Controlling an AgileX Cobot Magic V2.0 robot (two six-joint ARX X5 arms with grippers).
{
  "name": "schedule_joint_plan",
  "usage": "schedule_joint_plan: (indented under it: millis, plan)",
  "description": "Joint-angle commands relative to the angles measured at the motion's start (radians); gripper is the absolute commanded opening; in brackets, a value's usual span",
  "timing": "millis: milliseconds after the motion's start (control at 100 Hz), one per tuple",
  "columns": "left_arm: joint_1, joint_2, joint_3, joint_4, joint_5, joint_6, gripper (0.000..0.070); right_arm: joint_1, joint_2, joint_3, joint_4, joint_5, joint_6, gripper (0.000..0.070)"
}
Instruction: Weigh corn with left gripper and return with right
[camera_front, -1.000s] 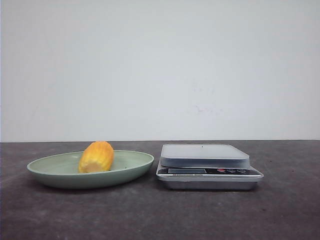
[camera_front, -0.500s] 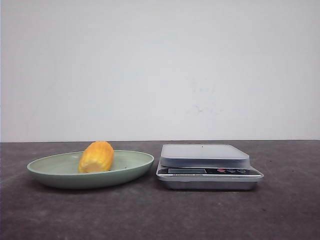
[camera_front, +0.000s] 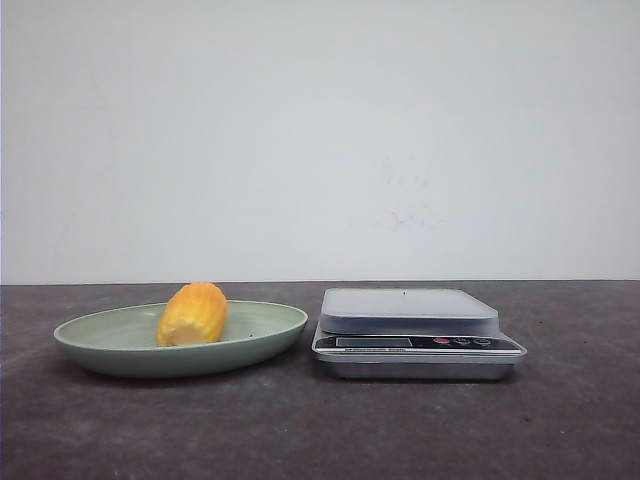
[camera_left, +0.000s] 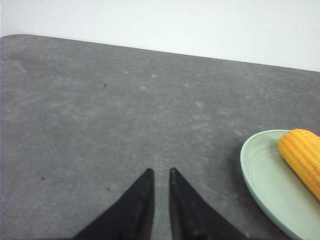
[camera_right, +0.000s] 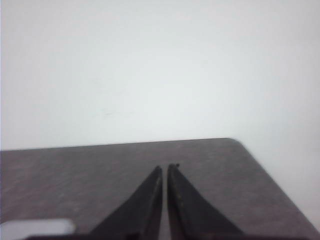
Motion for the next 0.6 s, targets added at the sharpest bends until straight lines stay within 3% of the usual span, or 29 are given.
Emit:
schedule_joint_plan:
  millis: [0, 260, 590]
  plan:
    - [0.001, -0.001, -0.015, -0.006, 0.001, 0.008, 0.0016, -0.031, -0.006, -0.084, 0.072, -0.01, -0.014, 0.001]
    - [0.001, -0.001, -0.015, -0.006, 0.001, 0.007, 0.0016, -0.068, -0.006, -0.302, 0.133, -0.107, -0.013, 0.0011]
    - [0.001, -0.001, -0.015, -0.006, 0.001, 0.006, 0.0016, -0.068, -0.006, -0.456, 0.148, -0.117, 0.018, 0.0011]
